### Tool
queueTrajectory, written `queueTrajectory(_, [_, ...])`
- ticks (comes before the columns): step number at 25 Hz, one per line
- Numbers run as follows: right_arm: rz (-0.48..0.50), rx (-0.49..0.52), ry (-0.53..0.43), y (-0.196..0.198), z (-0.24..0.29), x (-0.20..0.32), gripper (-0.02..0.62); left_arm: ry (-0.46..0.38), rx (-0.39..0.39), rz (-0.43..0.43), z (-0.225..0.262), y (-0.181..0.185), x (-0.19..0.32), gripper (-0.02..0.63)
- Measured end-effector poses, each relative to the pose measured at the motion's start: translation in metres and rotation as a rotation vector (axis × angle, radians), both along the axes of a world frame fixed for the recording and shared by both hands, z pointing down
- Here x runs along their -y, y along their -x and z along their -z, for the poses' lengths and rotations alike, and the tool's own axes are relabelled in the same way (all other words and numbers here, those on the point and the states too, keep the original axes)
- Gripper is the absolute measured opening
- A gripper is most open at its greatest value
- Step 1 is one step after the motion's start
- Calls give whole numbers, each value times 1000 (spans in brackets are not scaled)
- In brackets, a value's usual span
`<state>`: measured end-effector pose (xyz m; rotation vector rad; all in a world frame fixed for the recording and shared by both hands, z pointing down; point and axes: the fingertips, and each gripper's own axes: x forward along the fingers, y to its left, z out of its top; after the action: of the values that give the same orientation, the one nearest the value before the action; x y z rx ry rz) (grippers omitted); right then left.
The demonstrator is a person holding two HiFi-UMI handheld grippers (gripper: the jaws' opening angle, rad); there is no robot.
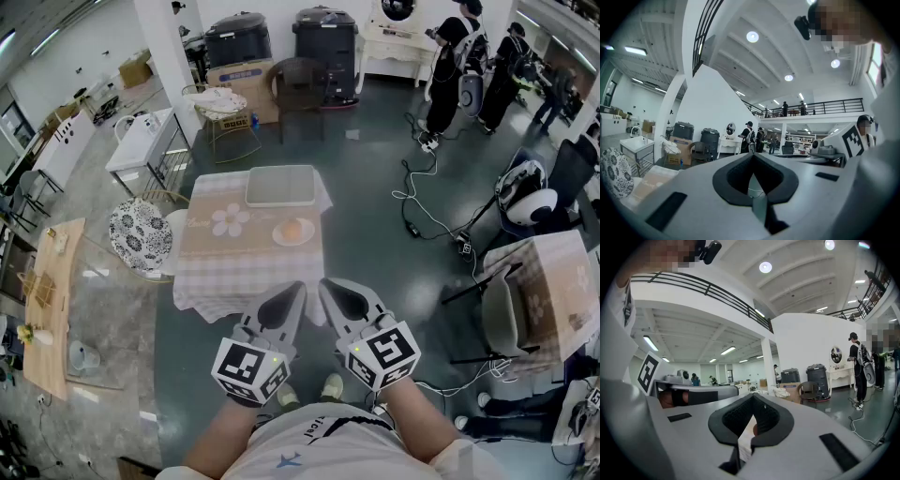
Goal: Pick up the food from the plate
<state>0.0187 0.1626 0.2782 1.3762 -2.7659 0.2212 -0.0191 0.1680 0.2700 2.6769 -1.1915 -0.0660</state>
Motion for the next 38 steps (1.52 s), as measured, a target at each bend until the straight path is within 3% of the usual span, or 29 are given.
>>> queueTrajectory(29, [27,77,32,-12,-4,5,12,15,20,22,-8,-10,3,5])
queueTrajectory(38, [36,98,31,-40,-7,11,12,27,35,58,-15,-28,9,5])
